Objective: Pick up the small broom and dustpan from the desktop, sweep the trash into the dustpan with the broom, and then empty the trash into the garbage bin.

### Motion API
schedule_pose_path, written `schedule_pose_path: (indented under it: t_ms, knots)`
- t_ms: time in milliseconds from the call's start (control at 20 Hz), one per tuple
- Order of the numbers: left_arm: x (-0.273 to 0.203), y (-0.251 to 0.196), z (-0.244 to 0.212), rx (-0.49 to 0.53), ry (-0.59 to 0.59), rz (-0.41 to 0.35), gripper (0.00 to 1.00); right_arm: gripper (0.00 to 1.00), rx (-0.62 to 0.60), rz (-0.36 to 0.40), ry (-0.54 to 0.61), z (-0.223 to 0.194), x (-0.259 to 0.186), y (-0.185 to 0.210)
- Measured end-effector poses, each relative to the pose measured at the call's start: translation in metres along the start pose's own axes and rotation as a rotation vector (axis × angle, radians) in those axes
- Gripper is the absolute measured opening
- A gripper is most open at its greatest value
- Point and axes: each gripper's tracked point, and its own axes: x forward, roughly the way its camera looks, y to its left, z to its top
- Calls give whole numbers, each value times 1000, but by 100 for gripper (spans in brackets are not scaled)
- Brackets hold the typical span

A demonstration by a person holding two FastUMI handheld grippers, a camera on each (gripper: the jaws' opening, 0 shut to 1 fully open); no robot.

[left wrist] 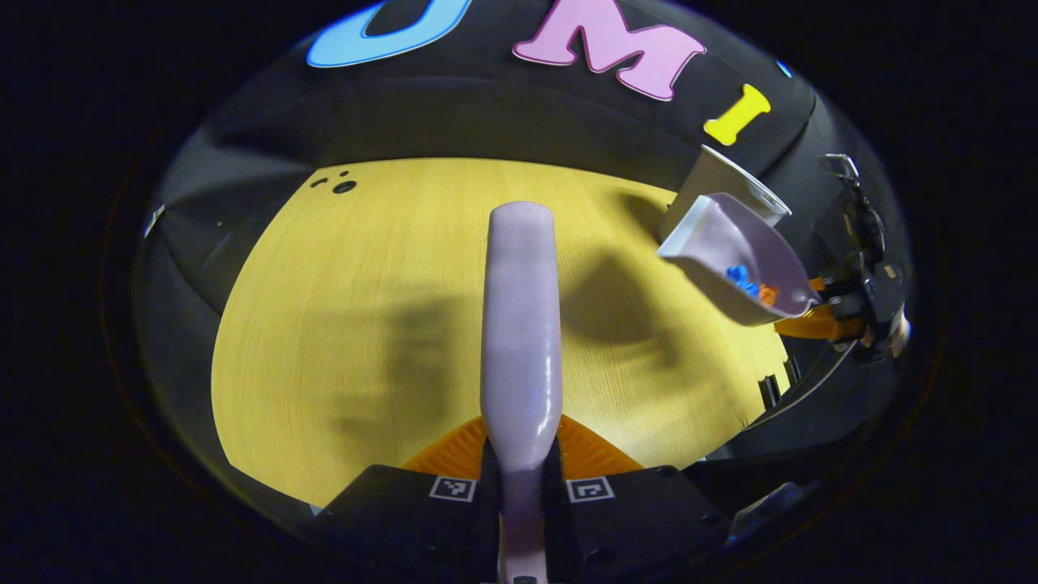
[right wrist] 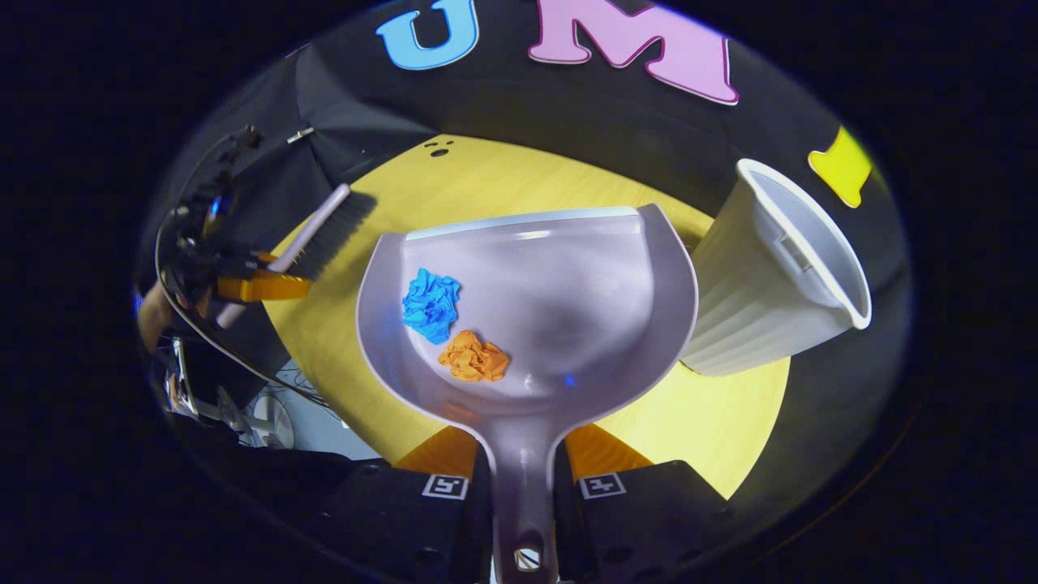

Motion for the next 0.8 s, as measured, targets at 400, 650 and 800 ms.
schedule_pose_path:
  t_ms: [400,650,800]
  knots:
    - [-34,-17,-31,-53,-6,-45,26,34,135,-30,-36,42,-98,-62]
    - [-40,1,-54,-120,31,-36,27,35,256,-146,-80,65,-126,-139]
    - [-45,18,-58,-171,36,-5,26,34,272,-247,-77,65,-126,-194]
